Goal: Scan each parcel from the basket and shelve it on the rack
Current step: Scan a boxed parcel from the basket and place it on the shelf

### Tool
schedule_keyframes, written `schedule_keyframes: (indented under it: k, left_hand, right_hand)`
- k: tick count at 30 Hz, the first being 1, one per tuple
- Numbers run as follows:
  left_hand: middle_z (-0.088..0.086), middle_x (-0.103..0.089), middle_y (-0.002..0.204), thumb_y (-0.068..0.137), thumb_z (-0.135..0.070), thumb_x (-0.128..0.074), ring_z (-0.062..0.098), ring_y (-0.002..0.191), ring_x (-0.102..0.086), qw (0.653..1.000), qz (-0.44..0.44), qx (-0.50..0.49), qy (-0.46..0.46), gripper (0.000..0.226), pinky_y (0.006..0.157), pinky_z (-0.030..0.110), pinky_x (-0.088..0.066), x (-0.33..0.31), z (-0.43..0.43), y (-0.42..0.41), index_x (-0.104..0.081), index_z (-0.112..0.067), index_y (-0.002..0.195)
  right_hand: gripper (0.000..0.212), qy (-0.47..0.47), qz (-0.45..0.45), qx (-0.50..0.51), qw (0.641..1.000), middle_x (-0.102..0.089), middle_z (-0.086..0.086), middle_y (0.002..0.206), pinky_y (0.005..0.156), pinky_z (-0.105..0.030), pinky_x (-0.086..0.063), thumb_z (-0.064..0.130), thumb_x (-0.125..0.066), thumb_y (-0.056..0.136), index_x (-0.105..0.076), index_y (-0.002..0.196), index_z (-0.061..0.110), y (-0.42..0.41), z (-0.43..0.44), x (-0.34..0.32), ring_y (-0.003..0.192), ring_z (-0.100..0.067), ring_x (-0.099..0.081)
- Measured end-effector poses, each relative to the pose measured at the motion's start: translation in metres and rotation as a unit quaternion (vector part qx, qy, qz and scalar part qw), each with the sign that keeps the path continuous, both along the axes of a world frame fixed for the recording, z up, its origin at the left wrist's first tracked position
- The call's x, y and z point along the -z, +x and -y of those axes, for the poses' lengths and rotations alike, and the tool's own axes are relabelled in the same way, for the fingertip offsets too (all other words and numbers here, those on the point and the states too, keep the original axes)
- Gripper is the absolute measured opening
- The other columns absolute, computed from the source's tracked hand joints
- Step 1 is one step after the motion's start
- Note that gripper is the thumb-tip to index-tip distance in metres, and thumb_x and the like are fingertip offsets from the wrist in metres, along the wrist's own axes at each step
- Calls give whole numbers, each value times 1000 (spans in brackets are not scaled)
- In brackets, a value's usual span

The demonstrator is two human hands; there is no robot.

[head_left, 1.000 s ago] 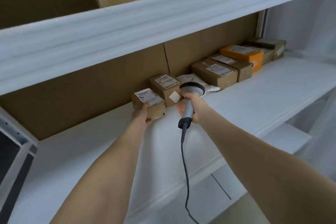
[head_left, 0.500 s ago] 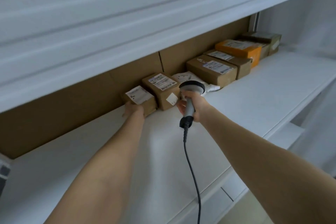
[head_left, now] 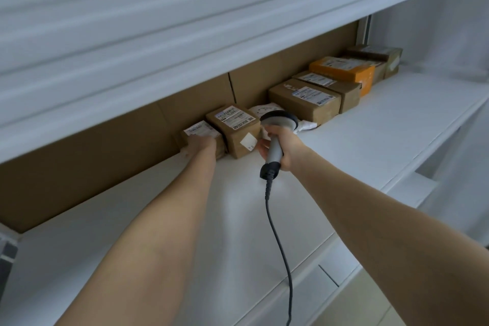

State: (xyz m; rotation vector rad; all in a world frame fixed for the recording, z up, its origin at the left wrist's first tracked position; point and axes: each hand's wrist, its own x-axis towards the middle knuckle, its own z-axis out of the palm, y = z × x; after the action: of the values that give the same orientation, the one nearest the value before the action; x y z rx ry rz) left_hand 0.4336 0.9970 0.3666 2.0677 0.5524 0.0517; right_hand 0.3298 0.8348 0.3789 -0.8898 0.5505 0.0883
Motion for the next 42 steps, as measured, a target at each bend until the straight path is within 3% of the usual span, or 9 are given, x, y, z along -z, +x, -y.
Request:
schedule_keyframes:
  k: [3,6,9,13,16,20,23,32,42]
  left_hand:
    - [12,-55,131,95,-22,-46,29,116,-54,999,5,50,15,37,96,34,-47,-17,35,-12,-53,-8,129]
    - [9,-59,121,92,-25,-54,27,100,-60,990,-4,130,-46,44,82,31,-53,-29,84,-31,-51,-7,131]
    - [15,-56,129,90,-23,-60,32,115,-57,969,-5,226,-98,47,90,33,-48,-38,145,-61,-52,-4,131]
    - [12,-54,130,88,-20,-63,25,108,-52,950,-27,295,-99,48,93,35,-46,-42,233,-117,-48,-6,131]
    - [11,-52,131,87,-18,-63,27,112,-49,930,-31,357,-85,45,91,34,-44,-37,303,-168,-51,-6,129]
    - [11,-53,117,87,-16,-63,28,105,-51,900,-54,425,-87,24,81,30,-42,-23,390,-248,-52,-7,106]
    - [13,-51,133,88,-15,-62,29,117,-50,875,-72,473,-73,43,90,36,-44,-10,451,-307,-50,-2,128]
    - [12,-48,139,91,-11,-57,29,126,-45,828,-96,549,-60,43,100,37,-41,35,584,-438,-48,-5,133]
    - [12,-46,139,94,-11,-53,27,127,-44,779,-150,608,-31,44,99,36,-41,111,693,-492,-45,-6,136]
  right_hand:
    - [35,7,13,15,1000,-64,-14,92,51,-28,-55,21,-67,90,-51,117,6,-17,15,-9,71,-22,-65]
    - [37,10,30,38,999,-66,-13,89,47,-25,-55,21,-66,90,-51,120,6,-41,44,-15,70,-22,-66]
    - [31,6,35,71,997,-67,-12,87,49,-24,-56,23,-67,90,-56,114,5,-74,87,-16,69,-20,-66]
    - [19,9,36,152,988,-67,-8,82,57,-27,-55,28,-67,90,-59,97,12,-135,158,-9,64,-16,-64]
    - [25,-14,9,205,979,-67,-1,83,68,-35,-49,39,-68,89,-61,101,19,-193,213,0,73,-15,-63]
    - [27,28,-7,274,961,-60,2,73,77,-42,-49,42,-68,88,-60,91,17,-280,281,14,66,-12,-58]
    - [23,62,1,325,944,-54,1,71,86,-41,-47,35,-68,90,-58,86,15,-343,327,26,65,-13,-54]
    - [10,122,5,454,883,-54,0,72,71,-33,-46,21,-65,92,-60,85,16,-481,427,66,67,-14,-53]
    - [12,168,-14,522,836,-59,2,56,64,-28,-50,22,-68,89,-62,85,14,-530,517,133,54,-12,-58]
